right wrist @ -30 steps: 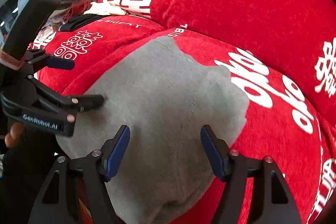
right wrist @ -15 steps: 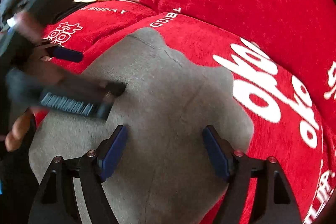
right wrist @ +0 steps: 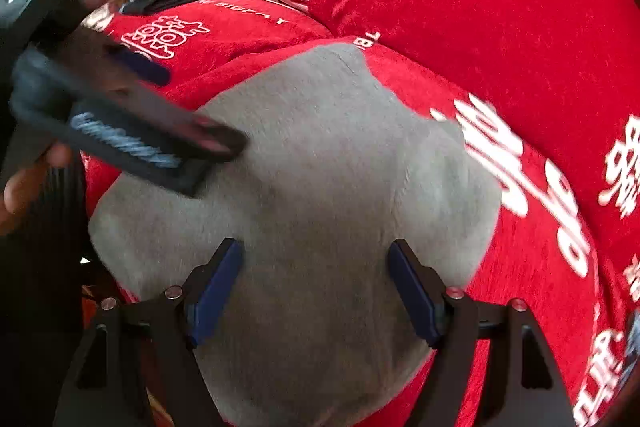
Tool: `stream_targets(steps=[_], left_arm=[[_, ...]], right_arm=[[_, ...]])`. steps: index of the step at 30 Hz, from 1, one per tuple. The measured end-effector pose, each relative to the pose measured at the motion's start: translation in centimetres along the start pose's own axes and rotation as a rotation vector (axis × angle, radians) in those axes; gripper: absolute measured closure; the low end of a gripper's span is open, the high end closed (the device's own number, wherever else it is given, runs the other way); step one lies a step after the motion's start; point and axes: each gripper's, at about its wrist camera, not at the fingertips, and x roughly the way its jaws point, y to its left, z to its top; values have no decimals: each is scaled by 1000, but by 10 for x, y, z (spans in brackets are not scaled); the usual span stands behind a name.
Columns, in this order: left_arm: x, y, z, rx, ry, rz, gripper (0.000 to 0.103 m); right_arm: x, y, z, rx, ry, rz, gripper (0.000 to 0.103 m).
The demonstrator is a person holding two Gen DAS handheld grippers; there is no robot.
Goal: Fold small clothes
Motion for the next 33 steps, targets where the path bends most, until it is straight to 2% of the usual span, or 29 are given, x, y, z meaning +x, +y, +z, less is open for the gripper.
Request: stream_targets(steps=[3, 13, 17, 20, 22, 26, 29, 31, 33], left_arm=[[-1, 3, -10, -7, -7, -10, 0], [-6, 2, -32, 3, -14, -11, 0], [-6, 7, -38, -19, -8, -24, 0], [-13, 6, -42, -15, -9, -6, 0], [-22, 2, -44, 9, -31, 8, 0], [-22, -3, -44, 45, -38, 56, 0], [-18, 2, -45, 14, -19, 41, 0], [-18, 4, -45, 14, -15, 41, 0], [-17, 2, -45, 26, -7, 54, 0]], right_arm=[[-7, -7, -10, 31, -6, 15, 24], [-19, -2, -36, 8, -2, -32, 22], [-21, 0, -42, 6, 14, -44, 21], [-22, -1, -45, 20, 61, -45, 21], [-30, -3, -44, 39, 62, -47, 21], [-45, 0, -32, 18, 5, -57, 21], [-35, 1, -18, 17, 3, -47, 21], [-19, 1, -11, 30, 31, 6, 21], [-1, 2, -11, 20, 59, 35, 14]])
